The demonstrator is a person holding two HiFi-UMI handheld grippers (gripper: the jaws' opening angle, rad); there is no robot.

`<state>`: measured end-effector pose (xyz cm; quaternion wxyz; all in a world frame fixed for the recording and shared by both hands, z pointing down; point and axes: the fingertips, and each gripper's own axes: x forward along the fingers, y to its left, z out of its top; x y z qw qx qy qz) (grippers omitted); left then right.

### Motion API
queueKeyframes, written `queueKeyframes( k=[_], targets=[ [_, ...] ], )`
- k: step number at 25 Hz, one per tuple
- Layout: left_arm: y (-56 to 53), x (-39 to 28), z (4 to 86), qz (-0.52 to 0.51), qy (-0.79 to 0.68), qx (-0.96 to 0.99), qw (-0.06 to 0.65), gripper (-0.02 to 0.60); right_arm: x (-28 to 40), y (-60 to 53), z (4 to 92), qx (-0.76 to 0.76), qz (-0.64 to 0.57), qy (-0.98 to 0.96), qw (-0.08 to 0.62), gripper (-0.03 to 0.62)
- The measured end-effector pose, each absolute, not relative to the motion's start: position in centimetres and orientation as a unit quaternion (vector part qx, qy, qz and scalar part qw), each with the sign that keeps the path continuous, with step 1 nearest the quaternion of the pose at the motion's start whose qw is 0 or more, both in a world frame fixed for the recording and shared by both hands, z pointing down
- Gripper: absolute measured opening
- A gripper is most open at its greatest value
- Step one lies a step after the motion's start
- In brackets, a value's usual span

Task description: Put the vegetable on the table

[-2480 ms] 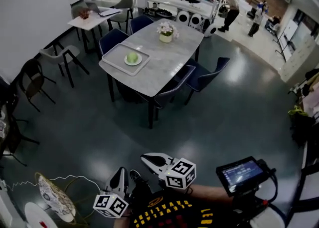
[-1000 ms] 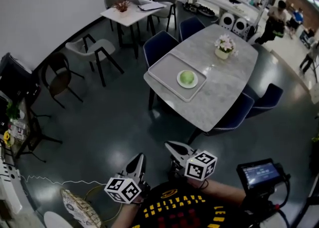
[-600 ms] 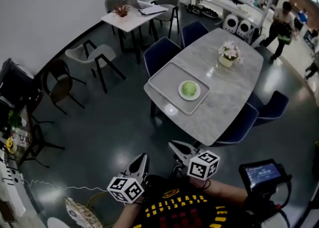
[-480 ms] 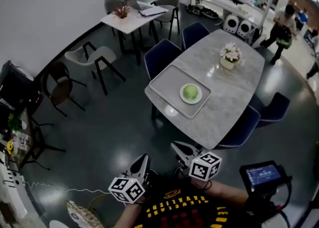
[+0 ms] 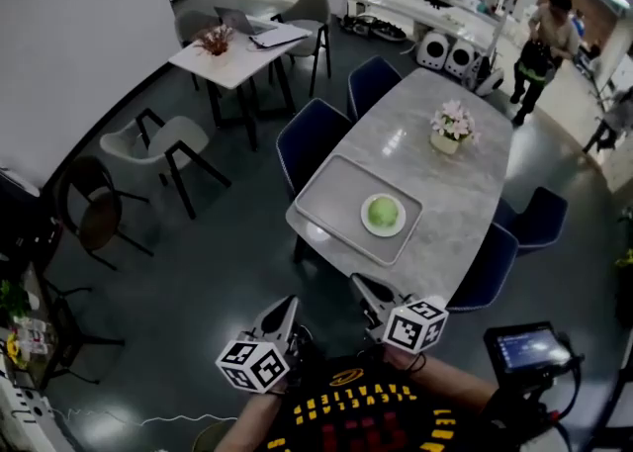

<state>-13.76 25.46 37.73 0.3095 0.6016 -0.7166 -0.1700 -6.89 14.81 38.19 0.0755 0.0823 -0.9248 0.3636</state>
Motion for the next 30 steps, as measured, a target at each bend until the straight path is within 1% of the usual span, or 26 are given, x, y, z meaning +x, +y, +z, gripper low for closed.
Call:
queueKeyframes(
  k=[4, 8, 16, 21, 26, 30],
  targets=[
    [23.2, -16.9, 37.4, -0.158, -0.678, 0.642, 0.321, 0.0, -9.7, 13.9, 37.8, 0.122, 0.366, -0.92, 0.068, 0.005],
    [21.2, -19.5, 38.1, -0.147, -0.643, 0.671, 0.338, 0.0, -10.6, 12.4, 38.3, 0.179, 0.377, -0.907, 0.058, 0.005],
    [16.2, -19.6, 40.5, -0.128, -0.571, 0.719, 0.374, 0.0, -9.0, 8.7, 40.8, 0.275, 0.399, -0.874, 0.046, 0.005],
    [13.0, -20.5, 41.3, -0.108, -0.564, 0.725, 0.382, 0.0, -9.7, 5.7, 42.5, 0.287, 0.42, -0.86, 0.037, 0.005],
    [9.3, -22.9, 41.2, -0.082, -0.588, 0.715, 0.37, 0.0, -11.6, 1.7, 43.3, 0.27, 0.441, -0.856, 0.019, 0.005],
    [4.7, -22.2, 41.9, -0.053, -0.582, 0.723, 0.367, 0.0, -11.5, -2.8, 43.7, 0.273, 0.433, -0.859, 0.016, 0.005]
  ],
)
